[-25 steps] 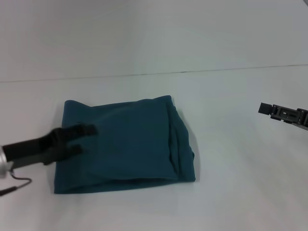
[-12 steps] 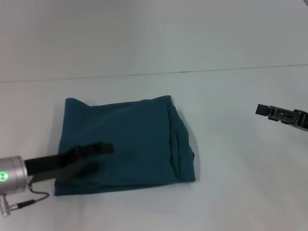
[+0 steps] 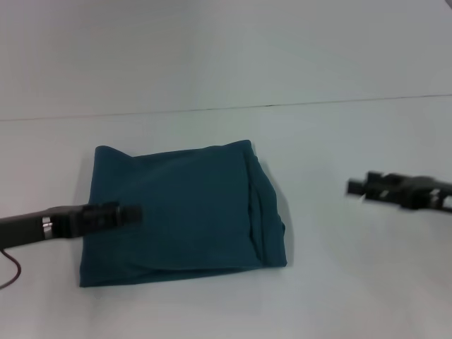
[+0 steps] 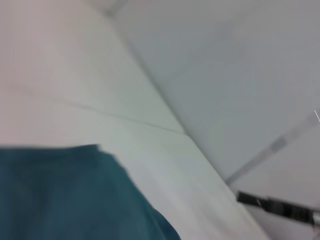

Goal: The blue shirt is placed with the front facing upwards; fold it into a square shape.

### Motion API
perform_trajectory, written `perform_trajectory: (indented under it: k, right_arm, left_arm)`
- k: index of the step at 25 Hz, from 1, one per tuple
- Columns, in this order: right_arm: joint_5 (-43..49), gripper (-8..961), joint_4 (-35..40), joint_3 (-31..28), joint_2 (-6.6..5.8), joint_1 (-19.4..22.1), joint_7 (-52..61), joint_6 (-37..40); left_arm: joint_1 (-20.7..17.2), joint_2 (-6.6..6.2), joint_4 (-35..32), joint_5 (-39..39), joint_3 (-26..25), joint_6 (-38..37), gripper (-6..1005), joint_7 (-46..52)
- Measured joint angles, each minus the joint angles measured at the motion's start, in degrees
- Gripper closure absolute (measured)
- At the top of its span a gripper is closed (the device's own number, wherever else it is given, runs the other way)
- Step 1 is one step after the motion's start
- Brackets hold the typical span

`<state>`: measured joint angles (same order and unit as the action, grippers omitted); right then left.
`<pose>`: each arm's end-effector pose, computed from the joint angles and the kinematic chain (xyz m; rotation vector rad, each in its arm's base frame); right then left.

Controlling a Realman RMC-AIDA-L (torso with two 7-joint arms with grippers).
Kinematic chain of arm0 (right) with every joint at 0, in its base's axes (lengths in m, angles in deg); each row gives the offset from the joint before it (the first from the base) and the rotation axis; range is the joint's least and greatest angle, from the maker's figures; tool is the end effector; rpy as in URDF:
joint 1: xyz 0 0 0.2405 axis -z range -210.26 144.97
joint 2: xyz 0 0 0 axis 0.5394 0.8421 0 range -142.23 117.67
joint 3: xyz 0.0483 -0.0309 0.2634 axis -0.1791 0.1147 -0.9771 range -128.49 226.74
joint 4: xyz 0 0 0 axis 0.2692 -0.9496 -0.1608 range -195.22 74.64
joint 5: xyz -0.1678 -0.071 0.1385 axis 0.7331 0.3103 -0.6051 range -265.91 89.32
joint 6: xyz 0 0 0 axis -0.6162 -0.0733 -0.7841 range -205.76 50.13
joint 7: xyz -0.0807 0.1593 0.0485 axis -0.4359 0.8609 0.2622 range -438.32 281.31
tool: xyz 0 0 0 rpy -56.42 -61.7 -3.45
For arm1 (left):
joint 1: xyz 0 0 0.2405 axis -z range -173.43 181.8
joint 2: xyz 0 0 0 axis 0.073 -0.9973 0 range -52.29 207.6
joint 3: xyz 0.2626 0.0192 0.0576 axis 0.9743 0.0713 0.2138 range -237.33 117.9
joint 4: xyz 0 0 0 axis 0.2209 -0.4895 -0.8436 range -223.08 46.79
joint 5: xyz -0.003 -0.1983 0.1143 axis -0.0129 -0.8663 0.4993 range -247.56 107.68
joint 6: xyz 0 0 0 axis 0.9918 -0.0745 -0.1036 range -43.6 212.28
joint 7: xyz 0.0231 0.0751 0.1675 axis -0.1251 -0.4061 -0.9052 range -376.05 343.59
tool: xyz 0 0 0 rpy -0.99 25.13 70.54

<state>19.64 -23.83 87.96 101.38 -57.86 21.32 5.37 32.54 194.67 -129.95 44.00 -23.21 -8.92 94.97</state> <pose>0.3222 0.3741 0.0114 -2.3731 1.1818 0.7676 -0.2771 0.3643 -0.0038 -2.5265 -1.3390 -0.8357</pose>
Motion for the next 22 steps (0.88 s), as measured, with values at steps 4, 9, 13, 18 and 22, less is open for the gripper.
perform_trajectory:
  k: [4,9,13,18,22]
  right_arm:
    - [0.0,55,0.5,4.2,1.64,-0.5,-5.3,0.3]
    - [1.0,55,0.7,7.2,4.09,-1.5,-9.8,0.4]
    - [3.1,55,-0.3,9.2,5.52,-3.2,-9.1,0.8]
    - [3.5,55,-3.4,11.5,5.76,-5.5,-8.0,2.9]
    - [3.6,55,-4.7,12.7,5.79,-6.4,-7.9,4.7]
  left_arm:
    - [-1.3,1.32,-0.3,-0.2,-0.2,-1.4,52,-13.2]
    - [-2.9,2.80,-0.5,-0.1,0.2,-2.8,52,-22.6]
    - [-3.8,2.88,-0.3,0.3,0.6,-4.9,51,-25.6]
    - [-4.9,2.66,-0.2,0.6,3.6,-5.6,51,-25.8]
    - [-4.5,2.40,-0.1,3.1,4.8,-6.1,51,-25.4]
